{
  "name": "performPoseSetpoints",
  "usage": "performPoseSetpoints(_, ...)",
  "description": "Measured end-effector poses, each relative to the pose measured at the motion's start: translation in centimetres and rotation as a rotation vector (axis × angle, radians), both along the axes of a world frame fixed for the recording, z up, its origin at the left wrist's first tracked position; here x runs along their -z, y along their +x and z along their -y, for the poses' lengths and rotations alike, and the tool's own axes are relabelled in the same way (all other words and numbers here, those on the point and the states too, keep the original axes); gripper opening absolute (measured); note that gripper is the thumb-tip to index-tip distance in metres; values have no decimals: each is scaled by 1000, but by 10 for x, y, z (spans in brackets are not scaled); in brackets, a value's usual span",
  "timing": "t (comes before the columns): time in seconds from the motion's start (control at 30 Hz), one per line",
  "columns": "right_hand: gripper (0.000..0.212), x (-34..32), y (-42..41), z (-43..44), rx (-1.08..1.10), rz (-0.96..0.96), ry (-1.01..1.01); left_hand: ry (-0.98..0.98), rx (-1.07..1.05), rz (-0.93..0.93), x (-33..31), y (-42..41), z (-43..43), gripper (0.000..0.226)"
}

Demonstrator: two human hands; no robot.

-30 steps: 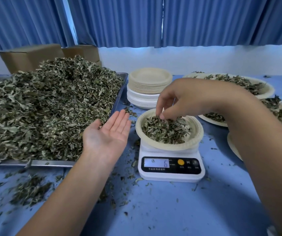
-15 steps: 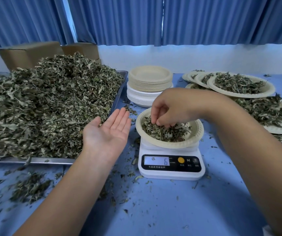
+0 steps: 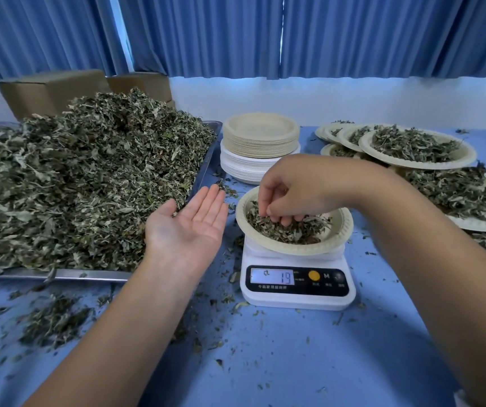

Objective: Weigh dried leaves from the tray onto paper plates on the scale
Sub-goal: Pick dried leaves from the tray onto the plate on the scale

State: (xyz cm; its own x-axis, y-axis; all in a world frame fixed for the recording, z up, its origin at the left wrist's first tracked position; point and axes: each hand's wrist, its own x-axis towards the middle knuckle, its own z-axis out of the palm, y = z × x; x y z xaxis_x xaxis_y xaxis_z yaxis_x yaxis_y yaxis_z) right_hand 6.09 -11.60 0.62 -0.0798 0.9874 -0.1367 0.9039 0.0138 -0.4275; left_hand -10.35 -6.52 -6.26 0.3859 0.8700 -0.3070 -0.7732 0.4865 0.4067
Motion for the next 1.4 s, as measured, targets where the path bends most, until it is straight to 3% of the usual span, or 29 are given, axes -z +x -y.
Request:
performPoseSetpoints(0.43,19,3,-7,-6,99,-50,283,-13,2,41,-4,-3,1,50)
performPoseSetpoints(0.87,20,17,-34,-14,-7,-62,393,39,18,51,-1,-1,0,48)
performPoseSetpoints(0.97,19,13,-22,-11,62,-16,371,147,76,-154,2,2,-1,43)
performPoseSetpoints(1.13,21,-5,23,-1,238,183,166,511,126,-961,10,15,7,35)
performPoseSetpoints(1.27,32,-5,51,5,371,356,-9,642,141,-1117,15,17,11,23)
performPoseSetpoints(1.4,29,-1,55,7,363,297,-99,708,140,-1163,18,20,10,8)
